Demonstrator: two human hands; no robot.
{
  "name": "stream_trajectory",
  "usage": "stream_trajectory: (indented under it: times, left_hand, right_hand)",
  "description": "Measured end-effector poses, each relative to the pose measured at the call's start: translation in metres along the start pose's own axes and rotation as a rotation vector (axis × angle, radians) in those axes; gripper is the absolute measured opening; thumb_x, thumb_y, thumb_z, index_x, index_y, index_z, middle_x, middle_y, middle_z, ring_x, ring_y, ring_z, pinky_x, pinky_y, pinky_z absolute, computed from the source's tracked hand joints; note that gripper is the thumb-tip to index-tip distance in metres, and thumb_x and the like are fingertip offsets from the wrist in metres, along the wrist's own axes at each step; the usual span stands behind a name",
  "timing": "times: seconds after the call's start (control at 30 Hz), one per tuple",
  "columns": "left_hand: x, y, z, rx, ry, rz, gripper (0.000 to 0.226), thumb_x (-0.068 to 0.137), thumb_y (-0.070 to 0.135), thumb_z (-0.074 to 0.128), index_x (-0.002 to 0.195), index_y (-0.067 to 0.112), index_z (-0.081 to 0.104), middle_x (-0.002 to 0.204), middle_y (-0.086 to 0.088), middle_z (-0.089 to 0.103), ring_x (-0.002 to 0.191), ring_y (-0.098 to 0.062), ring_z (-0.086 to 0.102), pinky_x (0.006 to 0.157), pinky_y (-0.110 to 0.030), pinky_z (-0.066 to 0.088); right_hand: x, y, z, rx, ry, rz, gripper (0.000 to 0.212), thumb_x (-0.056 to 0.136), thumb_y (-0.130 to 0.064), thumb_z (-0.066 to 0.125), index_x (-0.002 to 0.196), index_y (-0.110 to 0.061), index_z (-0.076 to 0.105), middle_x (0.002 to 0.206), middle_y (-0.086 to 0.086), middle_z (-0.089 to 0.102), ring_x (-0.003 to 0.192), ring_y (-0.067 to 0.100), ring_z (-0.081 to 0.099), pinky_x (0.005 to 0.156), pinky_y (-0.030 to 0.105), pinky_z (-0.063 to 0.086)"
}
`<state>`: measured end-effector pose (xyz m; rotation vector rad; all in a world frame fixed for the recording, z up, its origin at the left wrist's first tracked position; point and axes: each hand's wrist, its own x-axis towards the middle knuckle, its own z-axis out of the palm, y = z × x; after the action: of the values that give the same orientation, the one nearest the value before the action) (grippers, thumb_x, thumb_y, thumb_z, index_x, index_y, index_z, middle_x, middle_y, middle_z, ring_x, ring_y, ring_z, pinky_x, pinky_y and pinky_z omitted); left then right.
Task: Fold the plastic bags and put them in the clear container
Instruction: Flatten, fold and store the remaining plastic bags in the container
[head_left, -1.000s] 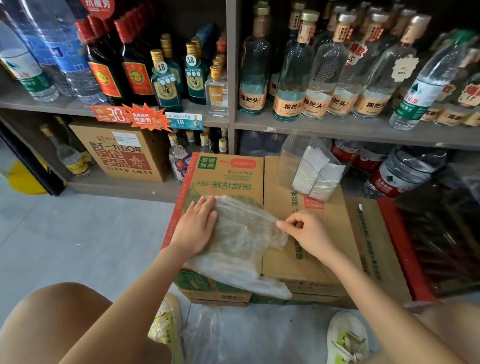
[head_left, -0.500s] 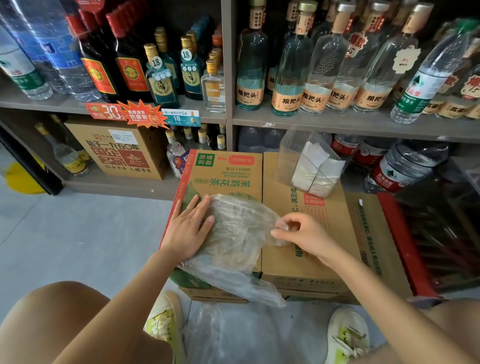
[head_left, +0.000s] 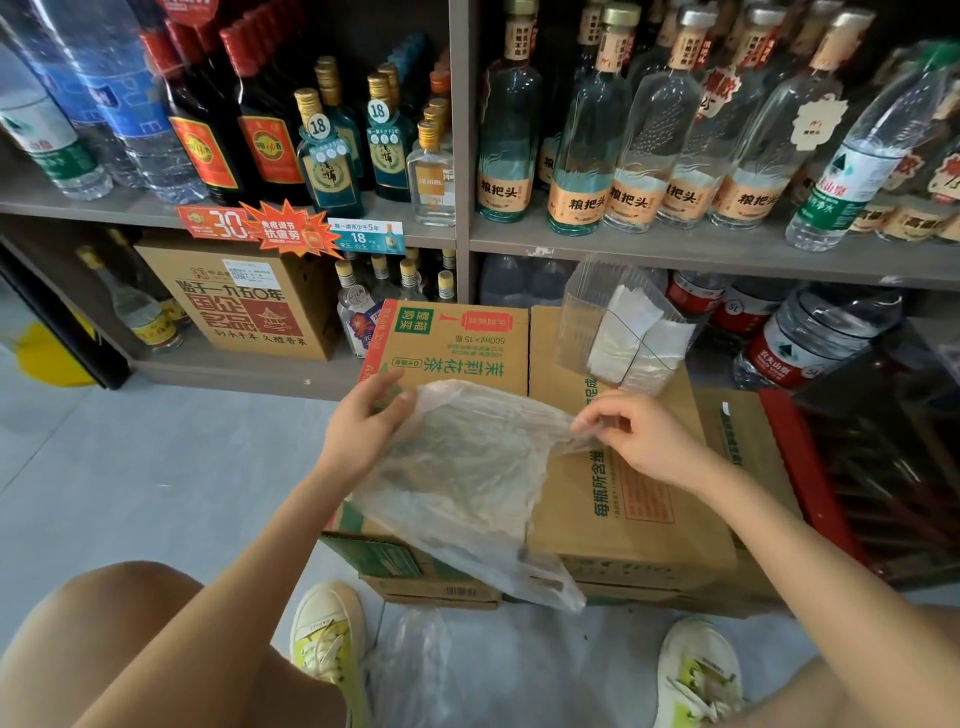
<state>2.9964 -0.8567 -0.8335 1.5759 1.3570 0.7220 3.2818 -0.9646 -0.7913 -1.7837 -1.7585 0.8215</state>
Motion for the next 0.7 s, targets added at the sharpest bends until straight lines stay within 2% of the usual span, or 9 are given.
stream_trajectory:
  times: [0.1, 0.2, 0.3, 0.4, 0.5, 0.57, 0.7]
  left_hand:
    - [0.016, 0.011, 0.000, 0.223, -0.051, 0.010, 0.038, 0.098, 0.028, 0.052, 0.135, 0.023, 0.049, 0.118, 0.001, 0.062, 0.105, -0.019, 0.059, 0.086, -0.032, 0.047]
    - [0.032, 0.022, 0.005, 0.236, -0.138, 0.010, 0.037, 0.099, 0.028, 0.050, 0.136, 0.023, 0.046, 0.110, -0.001, 0.065, 0.086, -0.017, 0.060, 0.084, -0.034, 0.048]
    - [0.046, 0.027, 0.007, 0.206, -0.263, -0.037, 0.034, 0.098, 0.021, 0.053, 0.132, 0.019, 0.051, 0.104, -0.003, 0.067, 0.094, -0.020, 0.063, 0.093, -0.039, 0.049]
    - [0.052, 0.025, 0.010, 0.270, -0.323, -0.036, 0.023, 0.092, 0.018, 0.063, 0.114, 0.021, 0.063, 0.107, -0.004, 0.066, 0.102, -0.022, 0.061, 0.099, -0.041, 0.045]
    - [0.052, 0.024, 0.012, 0.314, -0.355, -0.018, 0.009, 0.090, 0.012, 0.064, 0.094, 0.017, 0.071, 0.099, 0.001, 0.067, 0.097, -0.018, 0.060, 0.094, -0.034, 0.044]
    - [0.049, 0.025, 0.012, 0.299, -0.350, -0.012, 0.013, 0.089, 0.007, 0.063, 0.083, 0.017, 0.070, 0.091, 0.006, 0.066, 0.090, -0.013, 0.058, 0.088, -0.030, 0.043]
    - [0.043, 0.026, 0.002, 0.153, -0.357, -0.045, 0.007, 0.090, 0.012, 0.065, 0.083, 0.013, 0.067, 0.094, -0.003, 0.067, 0.090, -0.017, 0.060, 0.079, -0.027, 0.044]
  right_hand:
    - [0.010, 0.005, -0.004, -0.057, -0.003, -0.024, 0.040, 0.087, 0.009, 0.055, 0.078, -0.027, 0.070, 0.087, -0.009, 0.064, 0.094, 0.012, 0.056, 0.087, 0.031, 0.045]
    - [0.016, 0.006, -0.009, 0.007, 0.030, -0.032, 0.044, 0.087, 0.007, 0.058, 0.075, -0.033, 0.069, 0.087, -0.009, 0.065, 0.092, 0.007, 0.057, 0.085, 0.026, 0.048]
    - [0.017, 0.003, -0.014, 0.076, 0.049, 0.003, 0.035, 0.088, 0.000, 0.060, 0.079, -0.032, 0.069, 0.089, -0.009, 0.067, 0.088, 0.000, 0.058, 0.081, 0.016, 0.046]
    - [0.015, 0.004, -0.017, 0.150, 0.058, 0.062, 0.027, 0.087, -0.004, 0.063, 0.085, -0.029, 0.070, 0.089, -0.013, 0.069, 0.086, -0.004, 0.059, 0.077, 0.013, 0.044]
    - [0.013, 0.007, -0.018, 0.273, 0.064, 0.106, 0.026, 0.084, -0.002, 0.065, 0.091, -0.027, 0.070, 0.095, -0.006, 0.071, 0.092, 0.006, 0.063, 0.081, 0.022, 0.049]
    - [0.010, 0.009, -0.020, 0.375, 0.056, 0.158, 0.029, 0.083, 0.003, 0.065, 0.097, -0.022, 0.070, 0.100, 0.004, 0.070, 0.095, 0.015, 0.063, 0.082, 0.027, 0.053]
    - [0.002, 0.013, -0.025, 0.561, 0.018, 0.208, 0.039, 0.078, 0.014, 0.062, 0.104, -0.014, 0.067, 0.097, 0.005, 0.068, 0.092, 0.015, 0.064, 0.074, 0.023, 0.051]
